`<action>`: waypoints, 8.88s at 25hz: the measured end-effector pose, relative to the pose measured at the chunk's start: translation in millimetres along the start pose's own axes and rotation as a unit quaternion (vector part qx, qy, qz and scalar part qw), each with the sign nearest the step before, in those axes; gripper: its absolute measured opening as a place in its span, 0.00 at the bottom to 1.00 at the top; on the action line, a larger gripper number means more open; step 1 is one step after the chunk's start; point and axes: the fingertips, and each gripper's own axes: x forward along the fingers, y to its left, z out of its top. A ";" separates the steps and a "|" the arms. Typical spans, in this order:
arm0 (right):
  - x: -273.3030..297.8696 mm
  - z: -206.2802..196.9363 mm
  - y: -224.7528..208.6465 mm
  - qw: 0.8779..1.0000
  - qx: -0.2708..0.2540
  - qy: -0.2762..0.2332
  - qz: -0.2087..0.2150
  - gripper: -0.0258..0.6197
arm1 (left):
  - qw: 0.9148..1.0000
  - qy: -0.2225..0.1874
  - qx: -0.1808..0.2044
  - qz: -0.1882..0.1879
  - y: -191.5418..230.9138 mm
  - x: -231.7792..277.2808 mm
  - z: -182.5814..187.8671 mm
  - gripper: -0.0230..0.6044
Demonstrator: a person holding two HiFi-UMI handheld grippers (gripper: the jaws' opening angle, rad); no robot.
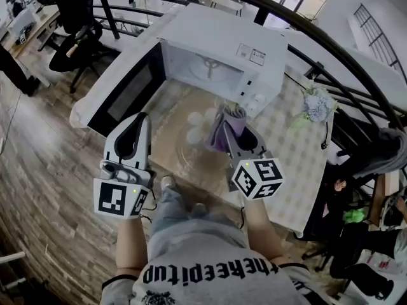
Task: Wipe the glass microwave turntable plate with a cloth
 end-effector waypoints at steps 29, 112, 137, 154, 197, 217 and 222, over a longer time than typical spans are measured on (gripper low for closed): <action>118.1 -179.2 -2.7 0.966 0.062 0.230 -0.100 0.22 | 0.991 0.027 -0.047 -0.121 53.1 71.6 -59.7 0.05; 67.1 -225.0 -27.2 0.943 -0.038 0.322 -0.076 0.21 | 0.997 0.030 -0.032 -0.063 32.6 42.5 -44.8 0.05; 6.1 -210.9 -106.1 0.936 -0.028 0.320 -0.144 0.21 | 0.998 0.026 -0.026 -0.056 -1.3 35.0 -37.5 0.05; 62.8 -243.7 82.7 0.939 -0.048 0.333 0.066 0.21 | 0.998 0.037 -0.029 -0.045 13.2 30.1 -43.9 0.05; -44.1 -232.7 -83.1 0.946 -0.070 0.312 -0.055 0.21 | 0.999 0.034 -0.023 0.001 -62.3 -23.2 -32.6 0.05; -58.4 -212.8 -84.3 0.960 -0.014 0.268 -0.074 0.21 | 0.999 0.036 -0.009 0.016 -56.5 -52.2 -10.8 0.05; -61.5 -178.0 -63.0 0.973 -0.032 0.214 -0.082 0.21 | 0.999 0.033 -0.005 0.004 -52.2 -60.8 -3.0 0.05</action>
